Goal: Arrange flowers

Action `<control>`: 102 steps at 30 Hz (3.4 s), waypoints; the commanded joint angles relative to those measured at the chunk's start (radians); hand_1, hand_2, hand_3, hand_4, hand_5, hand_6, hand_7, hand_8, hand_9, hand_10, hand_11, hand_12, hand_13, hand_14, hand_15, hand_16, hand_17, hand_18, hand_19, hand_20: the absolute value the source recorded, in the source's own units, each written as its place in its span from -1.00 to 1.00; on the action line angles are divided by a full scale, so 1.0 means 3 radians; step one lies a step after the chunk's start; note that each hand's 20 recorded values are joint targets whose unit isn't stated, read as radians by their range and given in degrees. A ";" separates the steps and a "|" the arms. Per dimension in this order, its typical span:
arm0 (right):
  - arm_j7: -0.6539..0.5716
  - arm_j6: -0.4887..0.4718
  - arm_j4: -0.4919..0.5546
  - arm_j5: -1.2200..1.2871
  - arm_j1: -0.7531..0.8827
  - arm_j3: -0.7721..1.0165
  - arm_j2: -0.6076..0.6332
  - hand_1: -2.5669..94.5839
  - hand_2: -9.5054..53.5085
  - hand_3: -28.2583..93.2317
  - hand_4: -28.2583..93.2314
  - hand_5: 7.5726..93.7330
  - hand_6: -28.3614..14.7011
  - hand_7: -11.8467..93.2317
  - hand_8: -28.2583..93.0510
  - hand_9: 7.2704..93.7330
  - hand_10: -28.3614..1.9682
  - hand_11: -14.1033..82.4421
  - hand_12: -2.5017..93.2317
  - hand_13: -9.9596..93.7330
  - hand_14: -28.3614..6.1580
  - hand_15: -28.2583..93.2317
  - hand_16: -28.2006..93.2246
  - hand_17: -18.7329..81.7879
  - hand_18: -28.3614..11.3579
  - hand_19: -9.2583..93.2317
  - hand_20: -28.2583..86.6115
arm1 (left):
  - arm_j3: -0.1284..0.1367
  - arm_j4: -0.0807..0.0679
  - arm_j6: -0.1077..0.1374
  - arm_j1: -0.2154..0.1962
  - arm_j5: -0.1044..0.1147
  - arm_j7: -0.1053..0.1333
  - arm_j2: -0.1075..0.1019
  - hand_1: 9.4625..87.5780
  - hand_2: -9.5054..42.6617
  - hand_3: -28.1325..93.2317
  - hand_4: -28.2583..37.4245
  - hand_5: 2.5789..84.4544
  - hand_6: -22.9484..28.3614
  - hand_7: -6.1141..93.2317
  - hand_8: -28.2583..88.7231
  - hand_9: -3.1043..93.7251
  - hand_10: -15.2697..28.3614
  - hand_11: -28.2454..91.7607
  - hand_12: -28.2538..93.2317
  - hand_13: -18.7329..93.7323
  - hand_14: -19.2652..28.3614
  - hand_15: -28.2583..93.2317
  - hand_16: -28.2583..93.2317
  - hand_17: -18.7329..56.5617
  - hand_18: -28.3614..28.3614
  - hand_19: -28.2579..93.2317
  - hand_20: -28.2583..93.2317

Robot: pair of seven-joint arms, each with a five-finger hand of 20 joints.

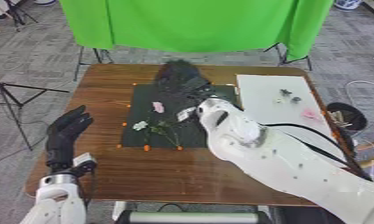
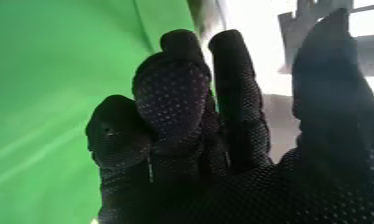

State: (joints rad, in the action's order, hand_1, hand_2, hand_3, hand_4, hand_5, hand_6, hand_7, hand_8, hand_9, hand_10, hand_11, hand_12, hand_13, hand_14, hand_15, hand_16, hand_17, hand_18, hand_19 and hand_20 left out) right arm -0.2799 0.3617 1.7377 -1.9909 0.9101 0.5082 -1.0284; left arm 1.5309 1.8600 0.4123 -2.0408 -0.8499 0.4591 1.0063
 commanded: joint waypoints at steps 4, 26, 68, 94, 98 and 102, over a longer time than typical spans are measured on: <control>-0.0261 -0.0019 0.0778 -0.0159 0.1552 0.1963 0.1223 -0.29 -0.92 0.59 -0.74 0.33 0.26 -0.45 -0.68 0.49 -0.10 -0.40 -0.58 0.85 0.27 0.42 -0.07 0.51 -0.35 1.00 0.34 | 0.0029 0.0050 0.0015 -0.0149 -0.0012 -0.0011 0.0066 -0.21 -0.94 0.62 -0.41 0.17 -0.07 -0.45 -0.68 0.05 0.29 -0.09 -0.33 0.07 0.49 -0.04 -0.59 -0.12 0.50 -0.12 -0.19; -0.1054 -0.1090 0.0121 -0.0370 0.2330 0.2838 0.1436 -0.49 -1.00 0.50 -0.71 0.15 0.21 -0.58 -0.64 0.44 -0.25 -0.42 -0.55 0.82 0.18 0.43 -0.06 0.48 -0.44 1.00 0.34 | 0.0066 0.0067 -0.0001 -0.0196 -0.0026 -0.0042 0.0095 -0.21 -0.95 0.64 -0.42 0.16 -0.08 -0.43 -0.69 0.05 0.28 -0.09 -0.34 0.08 0.48 -0.06 -0.58 -0.11 0.49 -0.13 -0.19; 0.0040 0.0413 0.0424 -0.0049 -0.0048 0.0548 0.1513 0.25 -1.00 0.52 -0.84 0.60 0.38 -0.31 -0.38 0.89 0.22 -0.59 -0.22 0.95 0.49 0.44 -0.03 0.63 -0.22 1.00 0.43 | 0.0101 0.0096 0.0014 -0.0230 0.0004 -0.0062 0.0058 -0.21 -0.93 0.64 -0.43 0.17 -0.08 -0.43 -0.69 0.05 0.27 -0.09 -0.34 0.08 0.47 -0.06 -0.58 -0.12 0.50 -0.15 -0.18; 0.0858 -0.0202 -0.0383 -0.0262 -0.1146 -0.1642 0.0106 0.24 -1.00 0.53 -0.85 0.57 0.45 -0.21 -0.44 0.57 0.28 -0.56 -0.38 0.91 0.54 0.47 -0.04 0.59 -0.19 1.00 0.46 | 0.0036 0.0031 -0.0058 -0.0119 -0.0002 -0.0077 0.0070 -0.21 -0.96 0.64 -0.43 0.17 -0.07 -0.42 -0.69 0.05 0.29 -0.09 -0.34 0.07 0.49 -0.05 -0.58 -0.13 0.49 -0.15 -0.19; 0.0820 -0.0211 -0.0462 -0.0292 -0.1115 -0.1701 0.0035 0.23 -1.00 0.54 -0.85 0.56 0.46 -0.19 -0.44 0.50 0.26 -0.51 -0.44 0.90 0.56 0.47 -0.05 0.59 -0.18 1.00 0.45 | 0.0017 0.0018 -0.0060 -0.0083 -0.0009 -0.0096 0.0060 -0.22 -0.95 0.65 -0.42 0.16 -0.10 -0.42 -0.70 0.05 0.28 -0.09 -0.34 0.07 0.49 -0.06 -0.58 -0.13 0.49 -0.15 -0.19; 0.0778 -0.0212 -0.0553 -0.0321 -0.1058 -0.1660 -0.0030 0.21 -1.00 0.56 -0.86 0.56 0.50 -0.17 -0.44 0.47 0.29 -0.49 -0.47 0.90 0.55 0.47 -0.05 0.59 -0.17 1.00 0.45 | 0.0012 -0.0004 -0.0081 -0.0049 -0.0009 -0.0111 0.0063 -0.27 -0.93 0.67 -0.43 0.13 -0.14 -0.41 -0.70 0.04 0.23 -0.12 -0.34 0.08 0.46 -0.09 -0.58 -0.12 0.48 -0.17 -0.20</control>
State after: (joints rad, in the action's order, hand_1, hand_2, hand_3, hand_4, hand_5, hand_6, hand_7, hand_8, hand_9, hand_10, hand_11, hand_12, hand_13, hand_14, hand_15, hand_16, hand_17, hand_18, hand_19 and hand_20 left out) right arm -0.0373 0.3038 1.6108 -2.0606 0.5676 0.0034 -1.0061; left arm 1.5378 1.8631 0.4067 -2.0610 -0.8527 0.4402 1.0245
